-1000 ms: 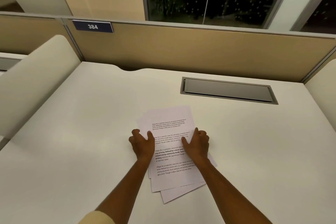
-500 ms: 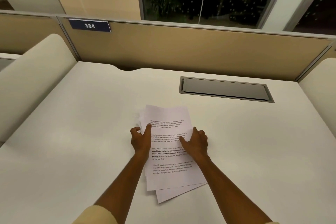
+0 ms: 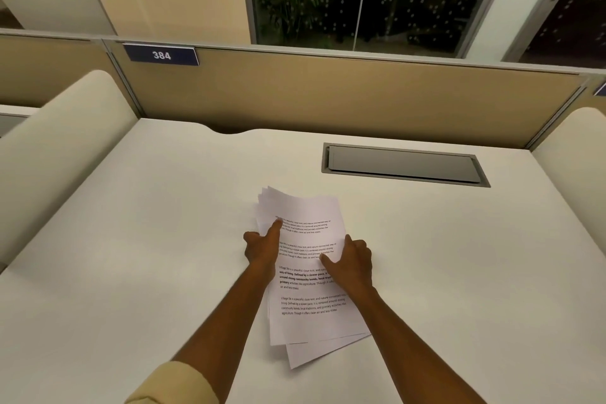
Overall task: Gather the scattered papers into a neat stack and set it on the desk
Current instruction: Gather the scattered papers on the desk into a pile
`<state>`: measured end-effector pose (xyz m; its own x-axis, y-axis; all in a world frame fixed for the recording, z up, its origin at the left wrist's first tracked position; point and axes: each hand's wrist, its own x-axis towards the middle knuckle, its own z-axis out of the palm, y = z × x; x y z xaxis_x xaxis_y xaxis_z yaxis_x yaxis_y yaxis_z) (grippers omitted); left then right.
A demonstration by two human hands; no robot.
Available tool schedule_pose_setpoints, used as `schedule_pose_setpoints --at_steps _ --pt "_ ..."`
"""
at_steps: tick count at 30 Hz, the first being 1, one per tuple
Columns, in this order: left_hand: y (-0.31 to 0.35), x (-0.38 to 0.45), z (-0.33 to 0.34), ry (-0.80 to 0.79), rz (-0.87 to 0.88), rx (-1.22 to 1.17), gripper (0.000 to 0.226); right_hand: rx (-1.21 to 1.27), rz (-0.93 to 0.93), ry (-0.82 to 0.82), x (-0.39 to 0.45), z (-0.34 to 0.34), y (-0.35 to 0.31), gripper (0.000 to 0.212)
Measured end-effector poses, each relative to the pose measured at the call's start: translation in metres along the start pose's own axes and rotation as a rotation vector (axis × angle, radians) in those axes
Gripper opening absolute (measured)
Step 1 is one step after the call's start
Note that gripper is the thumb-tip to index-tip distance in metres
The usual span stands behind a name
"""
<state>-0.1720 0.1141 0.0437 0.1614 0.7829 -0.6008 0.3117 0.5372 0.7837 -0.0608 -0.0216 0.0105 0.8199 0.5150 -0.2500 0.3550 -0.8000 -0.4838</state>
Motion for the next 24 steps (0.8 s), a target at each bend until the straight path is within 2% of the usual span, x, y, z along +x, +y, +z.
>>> schedule_pose_setpoints --at_steps 7,14,18,24 --pt "-0.0035 -0.0059 0.0060 -0.009 0.006 0.046 0.062 0.011 -0.003 -0.015 0.0010 -0.0026 0.0027 0.078" --pt "0.0027 -0.0081 0.0085 -0.092 -0.098 -0.096 0.064 0.023 -0.007 -0.016 0.0011 -0.0031 0.0047 0.073" --pt "0.0042 -0.0068 0.0079 -0.024 -0.138 -0.116 0.075 0.050 -0.003 -0.022 0.0016 -0.0042 0.0050 0.071" --pt "0.0006 -0.0039 0.0025 -0.033 -0.152 -0.134 0.073 0.065 -0.003 -0.038 0.0026 -0.0050 0.0074 0.073"
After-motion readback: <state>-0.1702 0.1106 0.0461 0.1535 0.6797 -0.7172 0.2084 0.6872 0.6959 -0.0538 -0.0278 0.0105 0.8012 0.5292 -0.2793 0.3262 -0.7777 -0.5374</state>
